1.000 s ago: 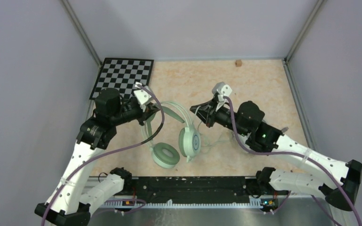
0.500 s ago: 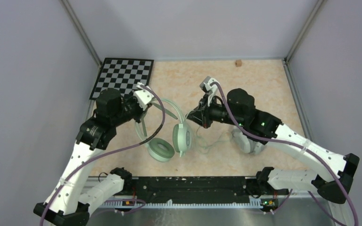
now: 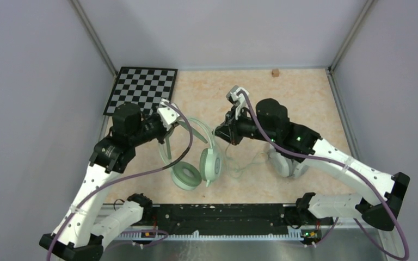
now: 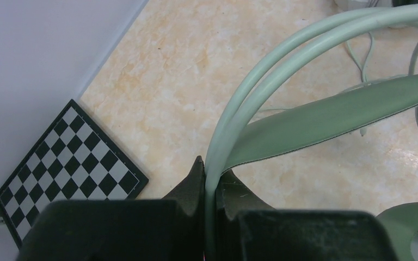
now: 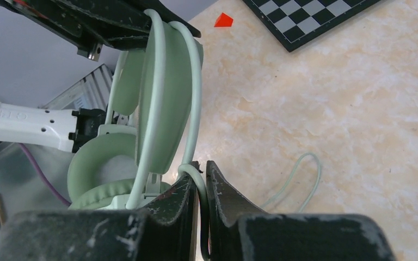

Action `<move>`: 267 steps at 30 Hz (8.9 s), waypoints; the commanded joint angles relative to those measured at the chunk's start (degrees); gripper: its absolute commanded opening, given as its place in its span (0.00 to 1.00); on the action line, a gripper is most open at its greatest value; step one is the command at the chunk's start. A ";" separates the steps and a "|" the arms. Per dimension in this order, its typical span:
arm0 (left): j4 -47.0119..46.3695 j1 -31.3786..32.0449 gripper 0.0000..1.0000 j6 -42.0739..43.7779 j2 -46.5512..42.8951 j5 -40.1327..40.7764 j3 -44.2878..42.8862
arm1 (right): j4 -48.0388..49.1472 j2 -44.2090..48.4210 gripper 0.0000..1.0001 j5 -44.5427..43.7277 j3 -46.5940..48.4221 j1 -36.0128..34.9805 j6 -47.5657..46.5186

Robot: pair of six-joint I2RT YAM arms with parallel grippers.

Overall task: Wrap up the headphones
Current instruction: Wrap the headphones cable around the headphones.

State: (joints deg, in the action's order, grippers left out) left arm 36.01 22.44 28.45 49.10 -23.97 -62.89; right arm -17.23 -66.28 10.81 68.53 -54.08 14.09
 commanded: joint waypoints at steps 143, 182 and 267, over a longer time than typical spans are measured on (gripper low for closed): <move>-34.77 7.33 0.00 -73.89 -5.34 14.30 -3.92 | 84.13 0.28 0.00 -24.44 -51.93 -2.81 -2.00; -30.24 7.35 0.00 -67.32 0.43 29.87 -7.05 | 100.62 1.22 0.00 -15.68 -60.25 -2.86 -0.03; 24.97 12.72 0.00 23.00 23.71 7.18 -25.97 | 24.56 18.17 0.00 9.96 -30.13 17.95 9.29</move>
State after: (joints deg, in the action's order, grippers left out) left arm 49.93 35.77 42.98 74.19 -23.00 -89.32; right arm 7.90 -51.57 25.69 35.53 -39.11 25.04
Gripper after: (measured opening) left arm 0.046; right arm 0.014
